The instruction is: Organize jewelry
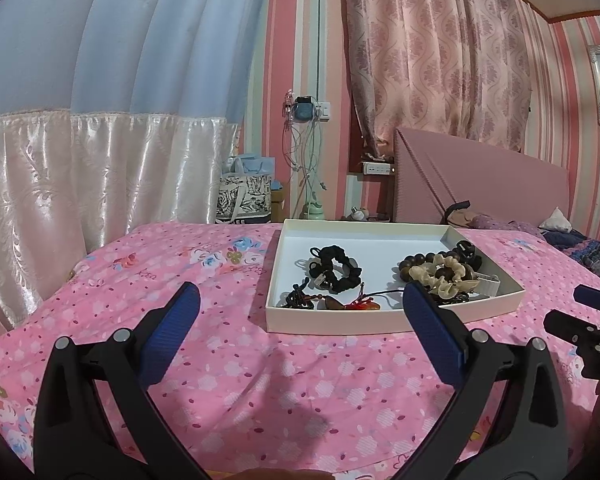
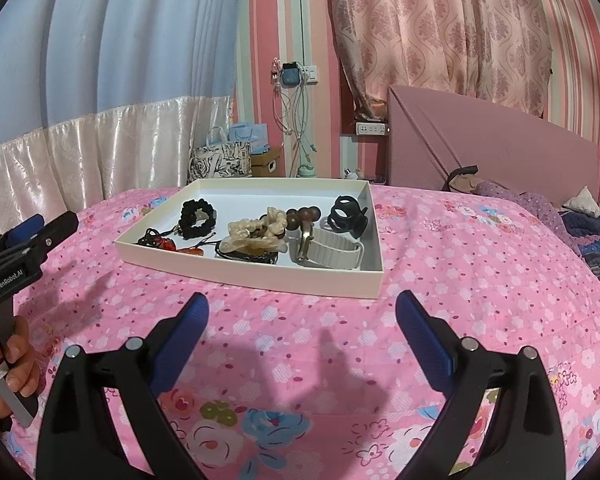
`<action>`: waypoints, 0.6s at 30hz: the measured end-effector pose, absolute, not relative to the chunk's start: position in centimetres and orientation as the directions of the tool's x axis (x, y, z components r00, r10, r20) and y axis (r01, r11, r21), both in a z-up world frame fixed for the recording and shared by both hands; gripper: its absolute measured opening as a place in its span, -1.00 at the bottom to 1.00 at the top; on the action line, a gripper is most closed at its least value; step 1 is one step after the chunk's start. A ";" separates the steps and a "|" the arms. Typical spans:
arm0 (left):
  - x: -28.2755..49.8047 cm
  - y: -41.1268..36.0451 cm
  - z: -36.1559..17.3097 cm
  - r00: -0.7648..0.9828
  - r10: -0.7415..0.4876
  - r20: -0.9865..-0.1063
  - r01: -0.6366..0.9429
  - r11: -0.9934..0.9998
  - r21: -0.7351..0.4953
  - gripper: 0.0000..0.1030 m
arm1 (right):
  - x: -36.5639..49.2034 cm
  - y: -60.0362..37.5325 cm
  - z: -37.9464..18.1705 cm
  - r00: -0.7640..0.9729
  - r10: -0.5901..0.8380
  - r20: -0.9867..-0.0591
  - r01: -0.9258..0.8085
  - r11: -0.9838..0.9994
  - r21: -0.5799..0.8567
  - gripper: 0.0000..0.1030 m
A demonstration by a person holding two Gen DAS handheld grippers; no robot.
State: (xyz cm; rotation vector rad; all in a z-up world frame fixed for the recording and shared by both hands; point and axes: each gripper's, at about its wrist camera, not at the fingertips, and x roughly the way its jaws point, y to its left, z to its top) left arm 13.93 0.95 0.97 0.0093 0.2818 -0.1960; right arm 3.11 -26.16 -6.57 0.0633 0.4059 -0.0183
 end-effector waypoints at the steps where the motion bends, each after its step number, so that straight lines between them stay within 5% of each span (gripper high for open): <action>1: 13.9 1.0 1.0 0.942 -0.190 -0.278 0.193 0.981 -0.018 0.94 | 3.1 -26.2 -6.6 0.919 -0.006 -0.395 0.031 0.998 0.058 0.83; 18: 13.8 0.9 1.1 0.943 -0.192 -0.273 0.197 0.980 -0.009 0.94 | 3.0 -26.5 -6.5 0.921 -0.006 -0.390 0.031 0.998 0.057 0.83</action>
